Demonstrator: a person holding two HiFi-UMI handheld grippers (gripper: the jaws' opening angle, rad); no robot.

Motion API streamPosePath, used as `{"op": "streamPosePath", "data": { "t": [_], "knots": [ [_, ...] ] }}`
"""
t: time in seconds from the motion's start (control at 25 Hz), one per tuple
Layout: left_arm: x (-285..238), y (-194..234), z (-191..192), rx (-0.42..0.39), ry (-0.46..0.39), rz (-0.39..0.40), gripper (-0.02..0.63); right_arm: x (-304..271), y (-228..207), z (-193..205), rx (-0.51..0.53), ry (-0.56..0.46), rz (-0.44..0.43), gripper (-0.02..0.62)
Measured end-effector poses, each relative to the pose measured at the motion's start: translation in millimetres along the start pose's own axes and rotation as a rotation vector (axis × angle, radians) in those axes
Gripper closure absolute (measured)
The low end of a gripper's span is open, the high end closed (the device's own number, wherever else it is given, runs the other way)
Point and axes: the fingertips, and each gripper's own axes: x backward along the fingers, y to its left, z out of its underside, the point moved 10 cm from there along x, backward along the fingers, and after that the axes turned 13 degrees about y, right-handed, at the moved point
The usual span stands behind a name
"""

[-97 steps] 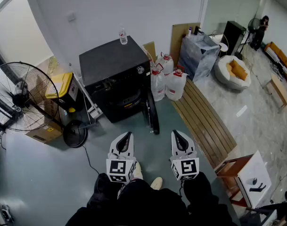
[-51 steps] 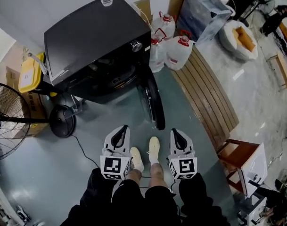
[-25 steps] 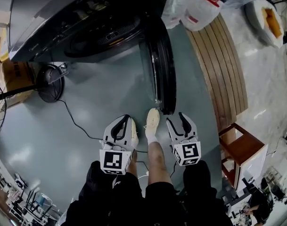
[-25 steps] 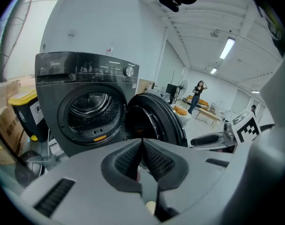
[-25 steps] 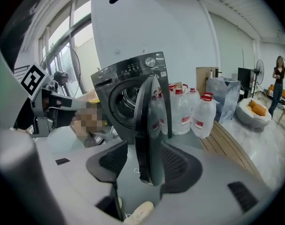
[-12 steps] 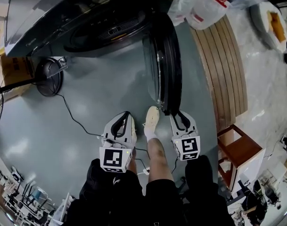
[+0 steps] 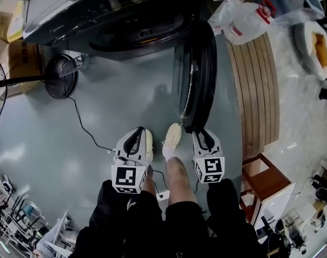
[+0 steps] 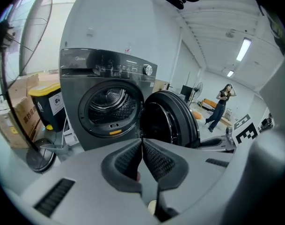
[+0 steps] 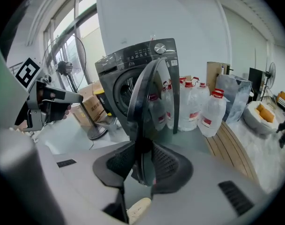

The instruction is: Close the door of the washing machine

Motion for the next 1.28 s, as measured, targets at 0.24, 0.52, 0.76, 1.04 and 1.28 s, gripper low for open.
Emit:
{"op": "streamPosePath", "data": {
  "t": [0.24, 0.52, 0.76, 1.04, 1.28],
  "knots": [
    [19, 9, 11, 0.027, -0.009, -0.063, 0.58, -8, 28, -7, 0.008, -0.012, -0.031, 0.466],
    [37, 27, 21, 0.068, -0.029, -0.107, 0.58, -22, 53, -18, 0.013, -0.007, -0.068, 0.454],
    [48, 68, 21, 0.086, -0.052, -0.118, 0.58, -38, 94, -36, 0.02, -0.005, -0.078, 0.449],
    [52, 122, 12, 0.07, -0.048, -0.091, 0.58, -65, 139, -65, -0.031, -0.005, -0.07, 0.446],
    [59, 168, 4, 0.063, -0.042, -0.064, 0.58, -83, 173, -88, -0.087, -0.002, -0.033, 0.446]
  ]
}}
